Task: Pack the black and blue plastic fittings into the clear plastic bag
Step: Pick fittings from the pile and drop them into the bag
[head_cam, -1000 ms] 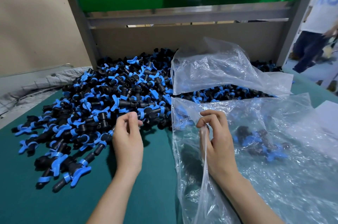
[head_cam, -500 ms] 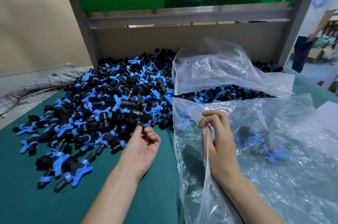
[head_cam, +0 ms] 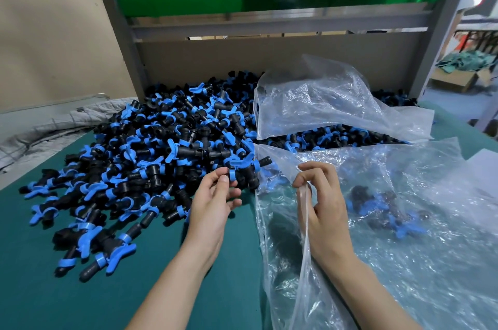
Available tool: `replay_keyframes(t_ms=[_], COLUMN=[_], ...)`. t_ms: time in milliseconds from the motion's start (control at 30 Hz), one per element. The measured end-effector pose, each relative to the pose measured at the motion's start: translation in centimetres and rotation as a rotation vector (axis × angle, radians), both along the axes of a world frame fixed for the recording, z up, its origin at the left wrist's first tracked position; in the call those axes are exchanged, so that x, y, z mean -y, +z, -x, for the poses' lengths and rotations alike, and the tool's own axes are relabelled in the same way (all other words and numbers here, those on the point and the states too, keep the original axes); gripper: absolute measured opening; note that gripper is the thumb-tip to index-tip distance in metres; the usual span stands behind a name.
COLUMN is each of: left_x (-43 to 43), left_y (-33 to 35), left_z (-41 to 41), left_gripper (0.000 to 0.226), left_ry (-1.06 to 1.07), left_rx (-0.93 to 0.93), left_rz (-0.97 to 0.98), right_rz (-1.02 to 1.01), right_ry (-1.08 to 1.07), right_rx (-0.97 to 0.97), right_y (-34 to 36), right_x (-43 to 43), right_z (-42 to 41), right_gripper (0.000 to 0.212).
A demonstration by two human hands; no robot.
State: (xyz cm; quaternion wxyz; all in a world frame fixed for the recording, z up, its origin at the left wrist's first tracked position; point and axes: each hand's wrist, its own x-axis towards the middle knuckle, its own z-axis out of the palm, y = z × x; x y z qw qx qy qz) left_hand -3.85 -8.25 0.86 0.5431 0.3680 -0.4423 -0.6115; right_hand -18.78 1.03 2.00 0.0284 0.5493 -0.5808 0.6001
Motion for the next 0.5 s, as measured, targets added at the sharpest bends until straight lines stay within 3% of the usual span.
replay_keyframes(t_ms=[300,500], left_x=[-0.3,-1.2], left_y=[-0.1,0.1], left_z=[-0.3,0.0], left_gripper=[0.015,0.017], left_ry=[0.126,0.001], left_rx=[0.263,0.345], left_rz=[0.266,0.307], right_rz=[0.007,0.035], right_ry=[-0.019,-0.023], right_rx=[-0.001,-0.026], right_y=[0.1,0.3], right_x=[0.0,0.0], right_z=[0.1,-0.1], right_gripper=[0.016,0.013])
